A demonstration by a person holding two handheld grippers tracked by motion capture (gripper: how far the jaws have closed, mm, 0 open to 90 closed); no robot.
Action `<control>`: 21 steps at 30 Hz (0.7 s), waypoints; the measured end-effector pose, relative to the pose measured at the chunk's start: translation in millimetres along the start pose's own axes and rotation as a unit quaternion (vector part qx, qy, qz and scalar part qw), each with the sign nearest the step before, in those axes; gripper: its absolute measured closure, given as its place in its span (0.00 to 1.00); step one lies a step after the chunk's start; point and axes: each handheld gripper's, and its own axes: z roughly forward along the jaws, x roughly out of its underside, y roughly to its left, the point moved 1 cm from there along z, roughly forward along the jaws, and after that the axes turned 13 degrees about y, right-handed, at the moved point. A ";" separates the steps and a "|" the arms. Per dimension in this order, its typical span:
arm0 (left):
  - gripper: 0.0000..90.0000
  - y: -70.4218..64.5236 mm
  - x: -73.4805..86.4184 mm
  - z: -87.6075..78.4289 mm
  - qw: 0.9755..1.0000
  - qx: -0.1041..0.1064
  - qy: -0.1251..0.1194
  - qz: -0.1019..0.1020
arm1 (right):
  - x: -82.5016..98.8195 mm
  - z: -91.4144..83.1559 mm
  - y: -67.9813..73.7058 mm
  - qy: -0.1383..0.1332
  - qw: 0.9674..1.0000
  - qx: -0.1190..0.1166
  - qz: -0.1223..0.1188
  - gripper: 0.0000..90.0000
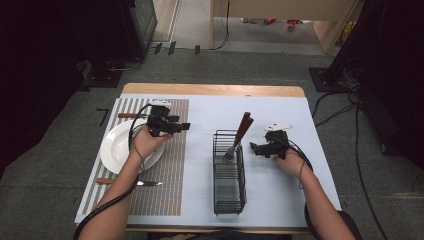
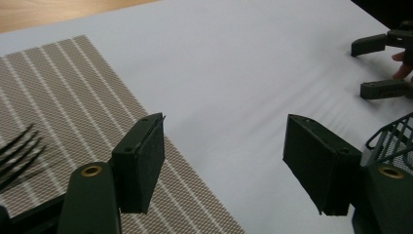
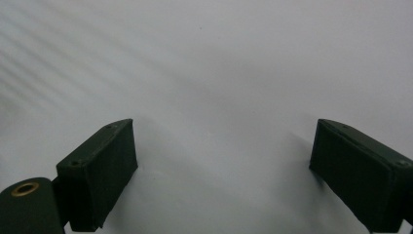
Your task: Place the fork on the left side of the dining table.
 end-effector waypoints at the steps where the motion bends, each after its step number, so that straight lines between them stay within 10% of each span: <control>1: 0.35 -2.2 -0.5 2.1 1.000 0.004 0.002 0.001 | 0.0 0.0 0.0 0.000 1.000 0.000 0.000 0.10; 21: 0.30 -47.6 4.8 54.7 0.997 0.041 0.054 0.043 | 0.0 0.0 0.0 0.000 1.000 0.000 0.000 0.10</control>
